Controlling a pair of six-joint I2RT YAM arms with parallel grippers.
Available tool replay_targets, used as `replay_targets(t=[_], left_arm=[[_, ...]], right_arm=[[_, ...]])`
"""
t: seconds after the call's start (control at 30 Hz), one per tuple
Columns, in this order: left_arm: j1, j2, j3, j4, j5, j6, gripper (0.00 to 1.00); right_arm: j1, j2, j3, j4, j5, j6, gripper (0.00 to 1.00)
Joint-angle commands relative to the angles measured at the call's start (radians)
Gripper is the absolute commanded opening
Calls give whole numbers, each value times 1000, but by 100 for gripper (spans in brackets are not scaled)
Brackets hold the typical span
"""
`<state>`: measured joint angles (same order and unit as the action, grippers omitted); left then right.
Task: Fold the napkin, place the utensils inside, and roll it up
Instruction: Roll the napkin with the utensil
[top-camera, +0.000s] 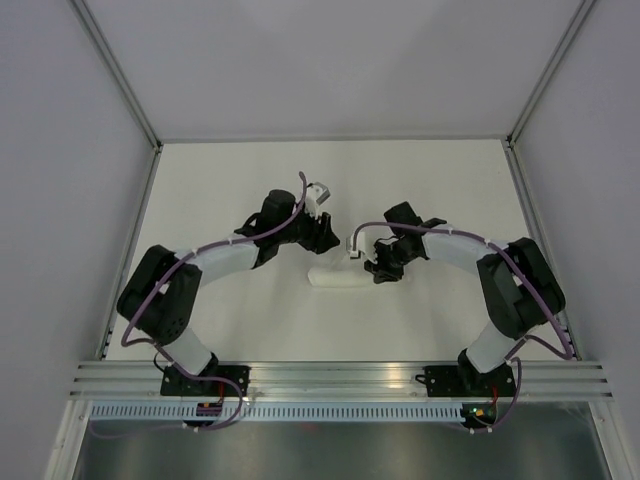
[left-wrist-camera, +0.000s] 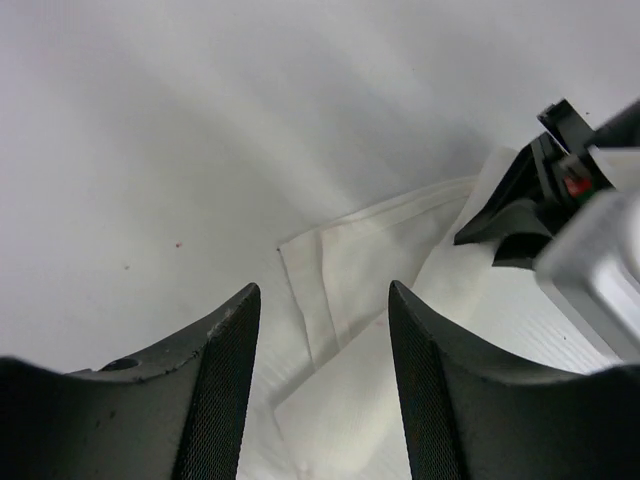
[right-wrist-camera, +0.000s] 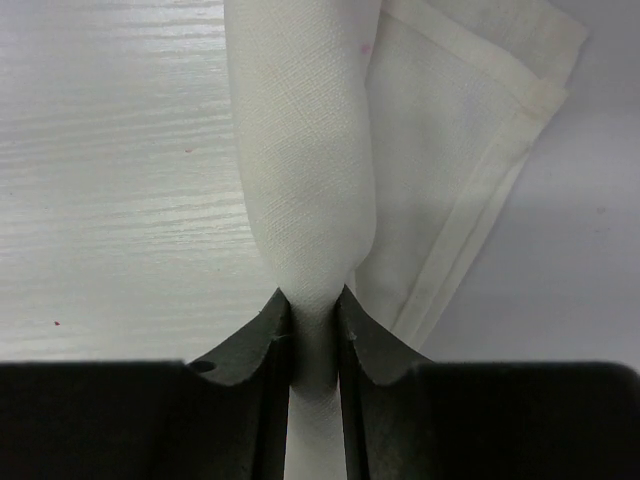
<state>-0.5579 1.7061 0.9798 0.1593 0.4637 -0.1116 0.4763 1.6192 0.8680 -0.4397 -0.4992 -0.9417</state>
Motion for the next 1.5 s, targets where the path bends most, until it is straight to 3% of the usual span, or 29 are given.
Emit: replay_targets(t=[0.0,0.13,0.23,0.37,0.6,0.87,1.03,1.33,1.47], left_arm=[[-8,-152,-143,277,-197,-42,58],[-43,-281,-349,405,-281,12,61],[-144,-336,-424,447,-394,140,63],[-342,-307,-426,448,-558,341,66],[-491,-132,-346,454,-701,550,68],[-554,32,-254,484,-732,722,74],[-560,62,-217,399,-669,698,73],[-545,92,-119,168,-495,581,63],[-518,136,-70,97,-488,560,59]], right_arm=[[-39,132,100,-283,-85,-95,17],[-71,312,242,-428,-113,-155,17],[-91,437,368,-562,-136,-189,17],[-117,565,524,-698,-159,-223,17],[-136,659,606,-748,-174,-224,17],[-148,700,632,-754,-162,-220,17],[-153,709,640,-755,-160,-213,17],[-157,712,644,-738,-159,-189,17],[-157,711,644,-735,-160,-184,17]])
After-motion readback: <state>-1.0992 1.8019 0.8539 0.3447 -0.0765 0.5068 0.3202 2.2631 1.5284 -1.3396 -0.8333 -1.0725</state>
